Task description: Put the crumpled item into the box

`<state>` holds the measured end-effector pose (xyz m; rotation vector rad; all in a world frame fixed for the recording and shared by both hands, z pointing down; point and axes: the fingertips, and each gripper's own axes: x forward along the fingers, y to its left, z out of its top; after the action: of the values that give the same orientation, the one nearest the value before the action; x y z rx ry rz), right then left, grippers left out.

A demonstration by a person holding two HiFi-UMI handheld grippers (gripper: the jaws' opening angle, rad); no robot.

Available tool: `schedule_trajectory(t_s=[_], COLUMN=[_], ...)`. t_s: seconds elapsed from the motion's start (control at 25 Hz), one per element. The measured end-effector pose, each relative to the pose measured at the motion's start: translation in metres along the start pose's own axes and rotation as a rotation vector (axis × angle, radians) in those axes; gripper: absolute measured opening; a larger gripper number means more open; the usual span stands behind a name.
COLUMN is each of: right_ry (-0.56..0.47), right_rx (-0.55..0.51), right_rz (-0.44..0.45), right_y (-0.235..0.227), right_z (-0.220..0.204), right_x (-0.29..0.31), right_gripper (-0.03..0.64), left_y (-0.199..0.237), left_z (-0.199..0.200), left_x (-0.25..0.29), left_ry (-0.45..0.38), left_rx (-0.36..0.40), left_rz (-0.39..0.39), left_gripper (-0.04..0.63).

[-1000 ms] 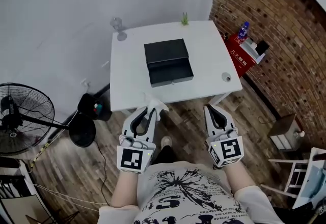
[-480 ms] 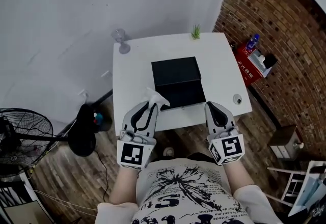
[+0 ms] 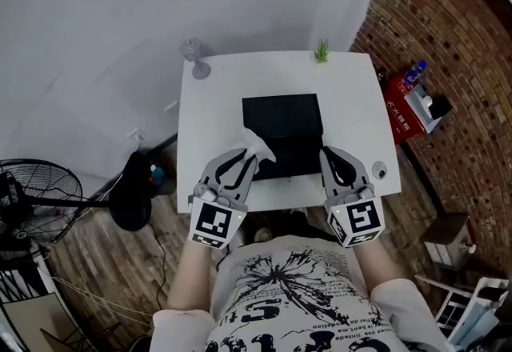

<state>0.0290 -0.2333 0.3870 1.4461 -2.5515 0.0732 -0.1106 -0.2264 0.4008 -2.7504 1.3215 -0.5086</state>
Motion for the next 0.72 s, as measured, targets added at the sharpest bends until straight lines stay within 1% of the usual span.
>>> schedule_trajectory(t_s=[0.12, 0.24, 0.4, 0.6, 0.72], right_ry=[0.011, 0.025, 0.064, 0.109, 0.115], right_rx=[0.000, 0.001, 0.031, 0.062, 0.081], right_rz=[0.027, 0.052, 0.071, 0.067, 0.063], right_y=[-0.017, -0.030, -0.048, -0.073, -0.085], right_z=[-0.006, -0.018, -0.040, -0.067, -0.077], right_x=[0.017, 0.030, 0.046, 0.054, 0.055], right_gripper=[0.015, 0.015, 0.015, 0.015, 0.015], left_y=[-0.004, -0.012, -0.023, -0.053, -0.069], left_z=[-0.013, -0.039, -0.070, -0.103, -0.122], left_x=[0.027, 0.057, 0.094, 0.134, 0.155], left_ry=[0.070, 0.152, 0.267, 0.366, 0.417], left_rx=[0.038, 0.068, 0.161, 0.200, 0.230], left_rz=[-0.047, -0.108, -0.172, -0.313, -0.382], left_gripper=[0.066, 0.067, 0.067, 0.068, 0.069])
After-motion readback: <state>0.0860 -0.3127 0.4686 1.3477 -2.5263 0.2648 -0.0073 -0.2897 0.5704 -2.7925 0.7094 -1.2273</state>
